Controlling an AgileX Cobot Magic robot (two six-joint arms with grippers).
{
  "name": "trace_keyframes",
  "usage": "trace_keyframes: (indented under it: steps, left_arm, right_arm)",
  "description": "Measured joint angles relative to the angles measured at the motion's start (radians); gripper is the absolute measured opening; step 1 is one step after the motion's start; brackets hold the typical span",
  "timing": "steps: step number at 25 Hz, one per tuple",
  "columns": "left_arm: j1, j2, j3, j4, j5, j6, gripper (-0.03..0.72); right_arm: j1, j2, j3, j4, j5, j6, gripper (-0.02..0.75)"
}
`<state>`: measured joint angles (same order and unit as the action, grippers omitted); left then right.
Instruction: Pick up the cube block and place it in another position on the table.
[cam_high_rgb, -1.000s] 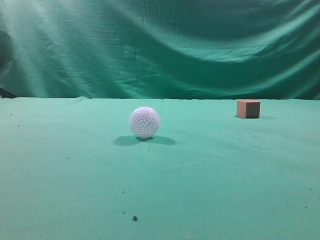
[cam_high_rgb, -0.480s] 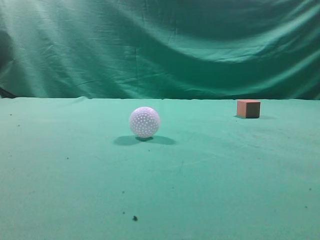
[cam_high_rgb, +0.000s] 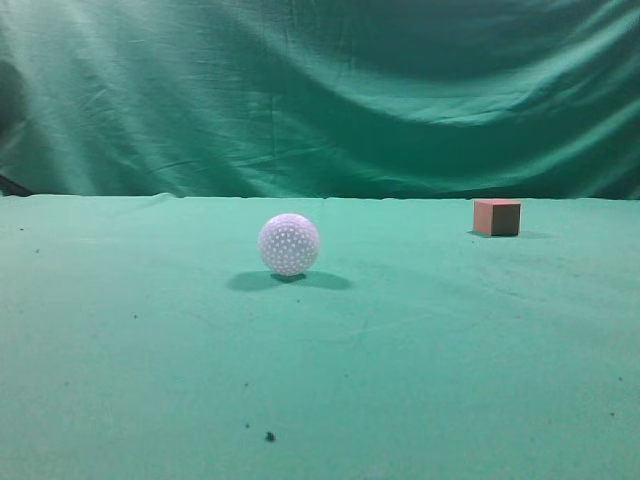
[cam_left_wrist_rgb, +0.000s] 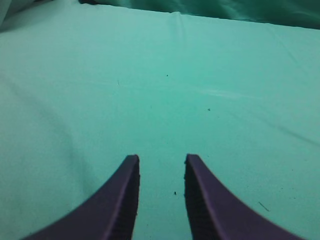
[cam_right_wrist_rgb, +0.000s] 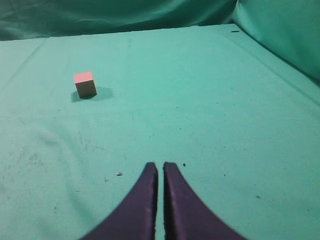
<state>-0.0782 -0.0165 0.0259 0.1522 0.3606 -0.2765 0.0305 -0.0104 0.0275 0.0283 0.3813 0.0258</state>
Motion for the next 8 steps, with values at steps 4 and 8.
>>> trace_keyframes:
  steps: [4,8]
  left_arm:
    - [0.000,0.000,0.000,0.000,0.000,0.000,0.262]
    - [0.000,0.000,0.000,0.000,0.000,0.000,0.262]
  right_arm:
    - [0.000,0.000,0.000,0.000,0.000,0.000,0.000]
    - [0.000,0.000,0.000,0.000,0.000,0.000,0.000]
